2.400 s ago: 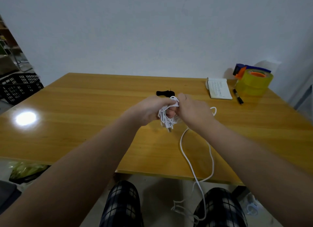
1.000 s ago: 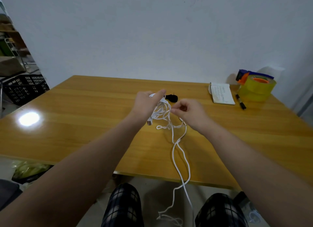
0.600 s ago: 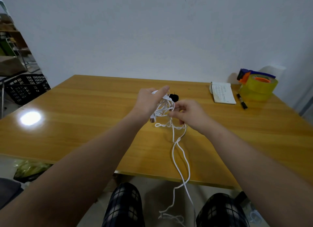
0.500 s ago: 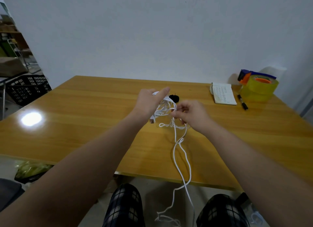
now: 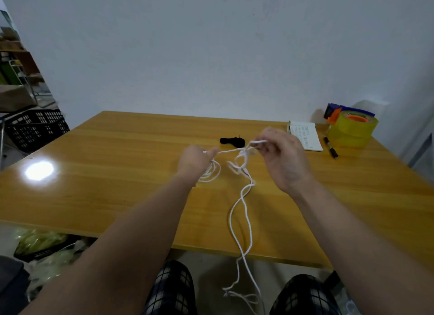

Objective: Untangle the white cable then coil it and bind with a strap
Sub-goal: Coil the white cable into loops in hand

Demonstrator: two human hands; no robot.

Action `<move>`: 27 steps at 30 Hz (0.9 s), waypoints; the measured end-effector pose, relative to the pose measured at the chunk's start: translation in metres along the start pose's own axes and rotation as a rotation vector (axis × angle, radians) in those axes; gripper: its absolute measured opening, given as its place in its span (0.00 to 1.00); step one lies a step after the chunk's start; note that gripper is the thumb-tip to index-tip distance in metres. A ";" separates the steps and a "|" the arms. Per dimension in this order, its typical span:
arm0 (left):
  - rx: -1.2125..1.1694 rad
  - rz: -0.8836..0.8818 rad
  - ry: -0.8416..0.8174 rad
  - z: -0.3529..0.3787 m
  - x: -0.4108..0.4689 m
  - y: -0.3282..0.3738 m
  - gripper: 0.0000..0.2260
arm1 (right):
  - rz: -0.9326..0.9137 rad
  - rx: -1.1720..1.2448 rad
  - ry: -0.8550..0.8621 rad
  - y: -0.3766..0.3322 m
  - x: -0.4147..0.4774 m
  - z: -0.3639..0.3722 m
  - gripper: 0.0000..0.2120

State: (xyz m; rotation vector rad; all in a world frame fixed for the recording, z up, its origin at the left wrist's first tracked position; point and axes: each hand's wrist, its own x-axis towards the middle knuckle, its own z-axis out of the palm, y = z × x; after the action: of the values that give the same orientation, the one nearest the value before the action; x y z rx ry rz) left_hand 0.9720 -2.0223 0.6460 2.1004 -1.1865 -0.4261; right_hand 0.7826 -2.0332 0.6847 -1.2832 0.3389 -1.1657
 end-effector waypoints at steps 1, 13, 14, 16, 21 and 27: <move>-0.026 -0.033 0.023 -0.004 0.003 -0.006 0.24 | 0.009 -0.029 0.042 -0.004 -0.002 -0.003 0.16; -0.776 -0.210 0.282 -0.056 0.019 -0.002 0.19 | 0.637 -1.605 -0.132 0.022 -0.018 -0.096 0.08; -0.781 -0.175 0.209 -0.054 0.015 0.002 0.20 | 0.622 -1.608 -0.142 0.023 -0.017 -0.093 0.13; -0.759 -0.075 0.080 -0.042 0.009 0.013 0.21 | 0.408 -1.599 -0.105 0.025 -0.008 -0.077 0.21; -0.740 0.058 -0.008 -0.021 -0.003 0.035 0.23 | 0.111 -0.756 0.151 0.006 0.004 -0.004 0.13; -0.771 0.134 -0.080 -0.015 -0.017 0.048 0.22 | 0.137 -0.757 0.072 0.014 0.010 0.015 0.12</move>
State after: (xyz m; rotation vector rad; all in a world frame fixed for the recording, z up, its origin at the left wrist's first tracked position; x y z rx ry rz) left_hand 0.9419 -2.0190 0.6891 1.3427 -0.9825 -0.7658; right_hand 0.8054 -2.0353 0.6812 -1.8302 0.9704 -0.9944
